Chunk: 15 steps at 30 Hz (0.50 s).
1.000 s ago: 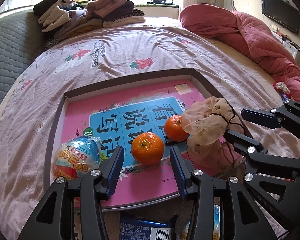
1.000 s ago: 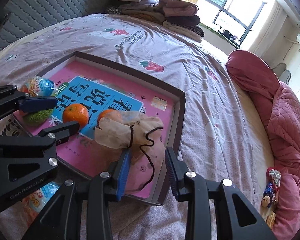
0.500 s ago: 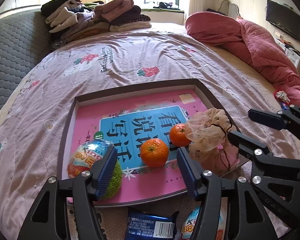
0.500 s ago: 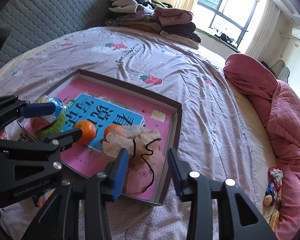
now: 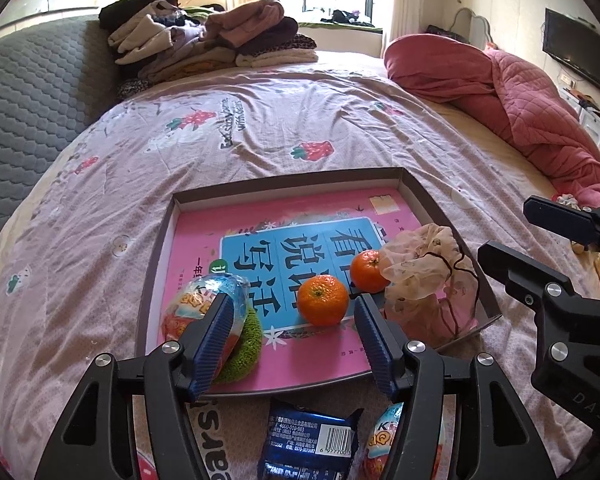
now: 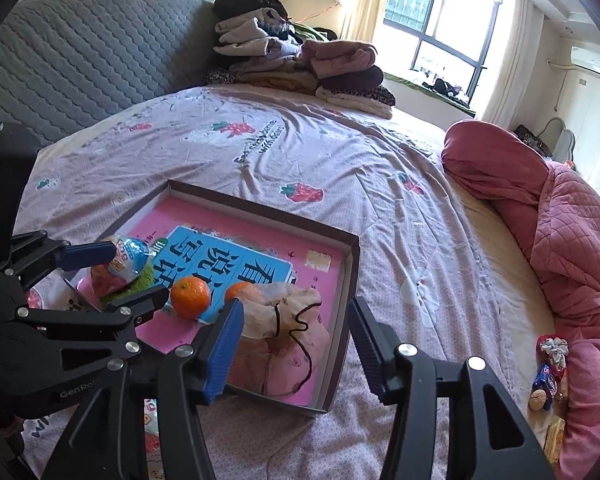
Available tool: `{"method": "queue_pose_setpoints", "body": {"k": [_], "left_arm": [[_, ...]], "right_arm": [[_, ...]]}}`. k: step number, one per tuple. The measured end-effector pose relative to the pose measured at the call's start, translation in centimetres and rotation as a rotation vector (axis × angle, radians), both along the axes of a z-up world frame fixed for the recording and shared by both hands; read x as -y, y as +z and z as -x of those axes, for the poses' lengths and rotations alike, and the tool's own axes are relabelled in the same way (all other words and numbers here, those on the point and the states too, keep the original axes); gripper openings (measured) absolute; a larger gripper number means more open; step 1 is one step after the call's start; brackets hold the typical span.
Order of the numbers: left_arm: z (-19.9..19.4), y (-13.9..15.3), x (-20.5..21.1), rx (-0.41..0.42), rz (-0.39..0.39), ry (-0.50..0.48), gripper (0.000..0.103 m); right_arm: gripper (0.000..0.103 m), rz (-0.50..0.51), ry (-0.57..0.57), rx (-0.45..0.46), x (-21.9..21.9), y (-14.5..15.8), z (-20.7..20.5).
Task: Organize objects
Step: 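Withdraw both open tools up and back from the tray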
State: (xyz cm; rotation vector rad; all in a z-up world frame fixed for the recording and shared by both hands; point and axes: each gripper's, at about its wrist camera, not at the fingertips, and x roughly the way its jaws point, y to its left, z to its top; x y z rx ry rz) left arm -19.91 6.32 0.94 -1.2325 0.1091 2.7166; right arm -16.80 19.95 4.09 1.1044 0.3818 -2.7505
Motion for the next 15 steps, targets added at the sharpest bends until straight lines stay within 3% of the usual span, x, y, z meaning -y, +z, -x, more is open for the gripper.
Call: {"method": "queue_pose_setpoints", "body": {"k": [15], "left_arm": [[-1.9,2.3,1.3,-0.044,0.000,0.025,0.065]], "right_arm": [[0.059,0.093,0.015,-0.047,0.1,2.3,-1.6]]}}
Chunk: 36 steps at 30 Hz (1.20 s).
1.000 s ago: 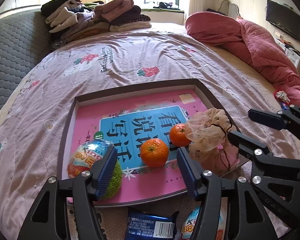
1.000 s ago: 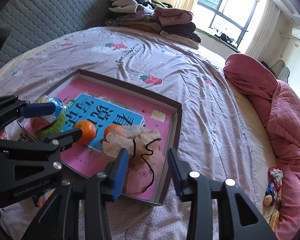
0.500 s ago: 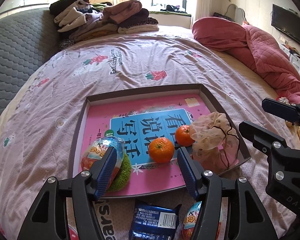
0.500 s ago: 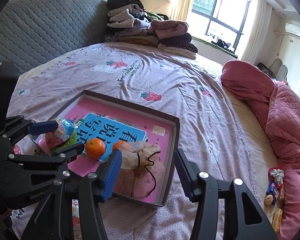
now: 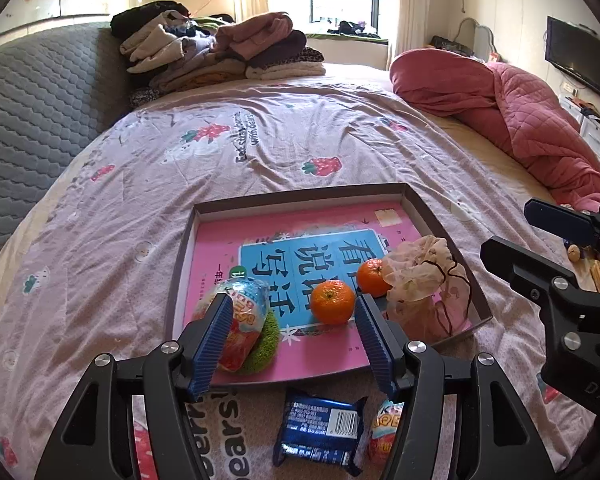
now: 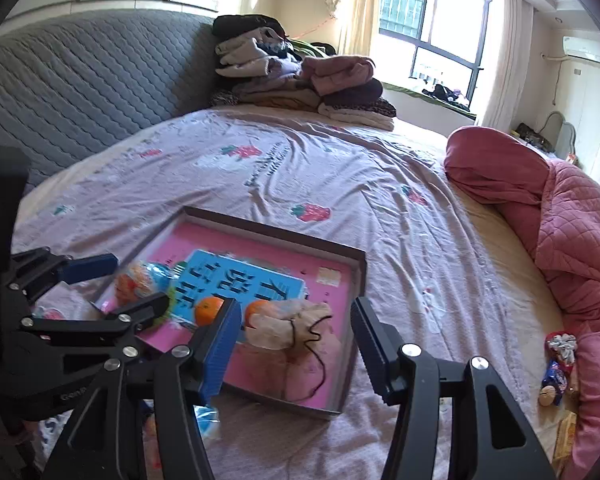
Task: Organize objects
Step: 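Withdraw both open tools up and back from the tray, then move left tool toward blue biscuit packet while right tool moves toward clear candy bag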
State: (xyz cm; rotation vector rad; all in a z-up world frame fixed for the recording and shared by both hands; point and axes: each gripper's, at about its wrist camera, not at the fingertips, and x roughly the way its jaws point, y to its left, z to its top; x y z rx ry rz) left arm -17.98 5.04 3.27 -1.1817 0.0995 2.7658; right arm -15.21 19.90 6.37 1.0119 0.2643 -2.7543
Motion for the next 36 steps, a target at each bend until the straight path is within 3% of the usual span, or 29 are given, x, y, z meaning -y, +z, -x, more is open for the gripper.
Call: {"method": "queue_pose_setpoints", "body": {"k": [13,18,36], "left_arm": [[-2.5,2.3,1.3,-0.042,-0.009,0.019,0.065],[-4.2,3.2,1.9,-0.066,-0.014,0.021,0.071],[-9.4,2.3,3.7,-0.078,-0.002,0.034,0.074]], "right_arm": [[0.065,0.059,0.017,-0.064,0.2,2.6,-2.3],[0.067,0.077,0.028,-0.075,0.6,3.0,-3.8],[0.067,0.164,0.023,-0.069,-0.1,1.4,-8.2]]}}
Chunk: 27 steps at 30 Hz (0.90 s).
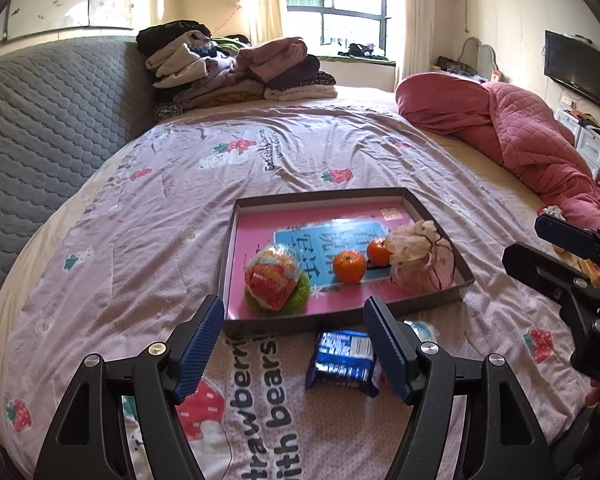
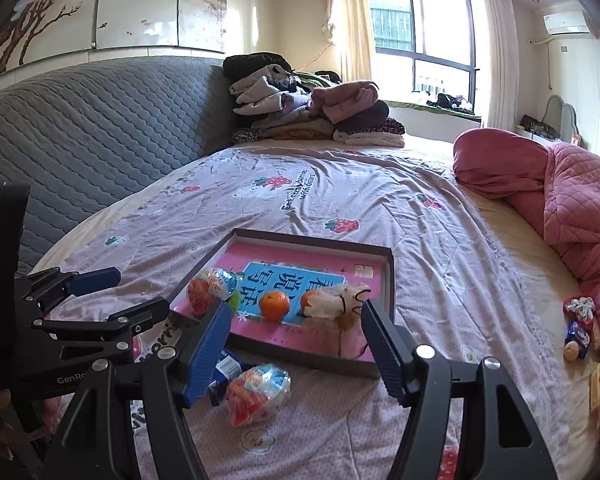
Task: Organize objects
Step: 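Move left tool toward blue biscuit packet while right tool moves toward clear candy bag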
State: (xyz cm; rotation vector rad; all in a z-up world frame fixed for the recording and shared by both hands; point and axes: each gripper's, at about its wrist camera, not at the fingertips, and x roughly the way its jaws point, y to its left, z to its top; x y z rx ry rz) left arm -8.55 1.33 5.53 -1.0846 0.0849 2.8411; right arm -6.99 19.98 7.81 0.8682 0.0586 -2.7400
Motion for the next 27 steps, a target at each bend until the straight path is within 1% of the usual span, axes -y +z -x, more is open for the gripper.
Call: {"method": "queue_pose_setpoints", "body": {"k": [9,16,27], "left_arm": [[-1.3,-1.8,-0.5,0.009,0.026,-0.024,0.074],[-2.0,-2.4,-1.2,0.010,0.043,-0.026,0.074],[-2.8,-3.9,-1.5,0.031,0.056,-0.042,0.074]], "right_arm": [[0.067,0.001,0.008,0.008,0.0,-0.4,-0.6],[0.067,-0.014,0.022,0.017,0.4,-0.9,-1.5],[0.067,-0.037,0.034,0.059,1.4,-2.7,-2.0]]}}
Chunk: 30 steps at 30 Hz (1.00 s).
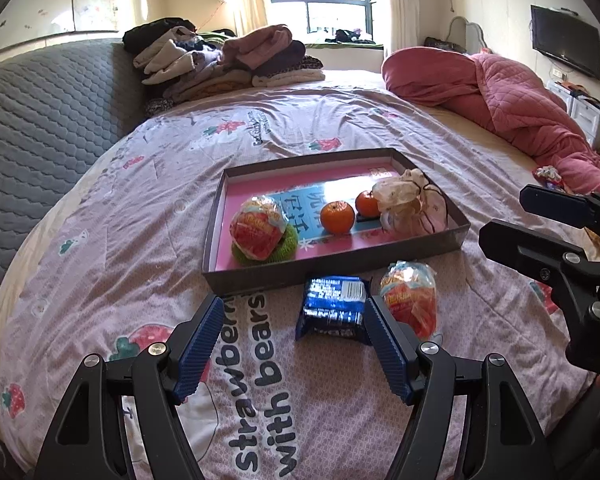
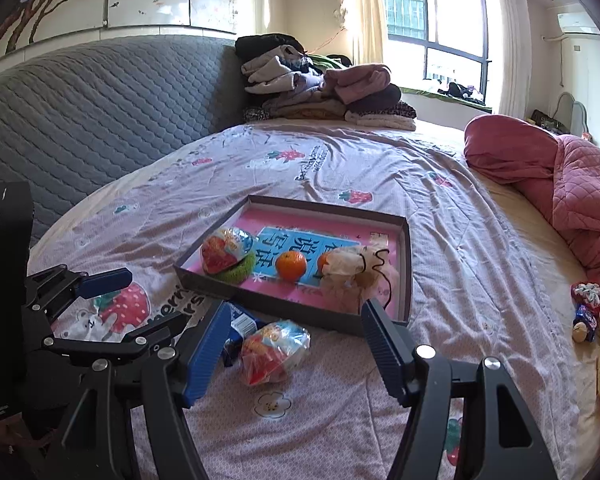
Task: Organize objects
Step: 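Move left tool toward blue biscuit packet while right tool moves toward clear candy bag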
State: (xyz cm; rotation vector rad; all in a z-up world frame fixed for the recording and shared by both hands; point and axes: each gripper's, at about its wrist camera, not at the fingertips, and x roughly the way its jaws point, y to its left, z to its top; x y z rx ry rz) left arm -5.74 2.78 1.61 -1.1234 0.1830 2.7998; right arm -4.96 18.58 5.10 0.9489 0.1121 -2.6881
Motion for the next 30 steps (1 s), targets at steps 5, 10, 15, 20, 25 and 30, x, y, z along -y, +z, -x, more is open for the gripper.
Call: {"method": "queue_pose_setpoints", "body": {"k": [5,10,15,20,25,30], "left_arm": [[-0.2,-1.2,0.0,0.024,-0.001,-0.005,0.074],[-0.3,-2.0,-0.1,0.040,0.002,-0.012,0.074],[-0.5,-2.4,-0.4,0.046,0.007,-0.019,0.074],[-0.6,-2.9,-0.6,0.058,0.009,-0.023,0.074],[-0.7,-3.5,-0.7,0.068,0.013,-0.029,0.074],[-0.7,-4.1,-0.7,0.074,0.014,-0.034,0.074]], "right_arm": [[0.067,-0.004,0.010,0.016,0.2,-0.6,-0.1],[0.067,-0.020,0.010,0.032,0.5,-1.3,0.0],[0.067,-0.020,0.011,0.040,0.5,-1.7,0.0],[0.067,-0.021,0.009,0.056,0.6,-2.3,-0.1],[0.067,-0.027,0.008,0.072,0.8,-2.9,-0.1],[0.067,-0.020,0.008,0.092,1.0,-3.6,0.1]]}}
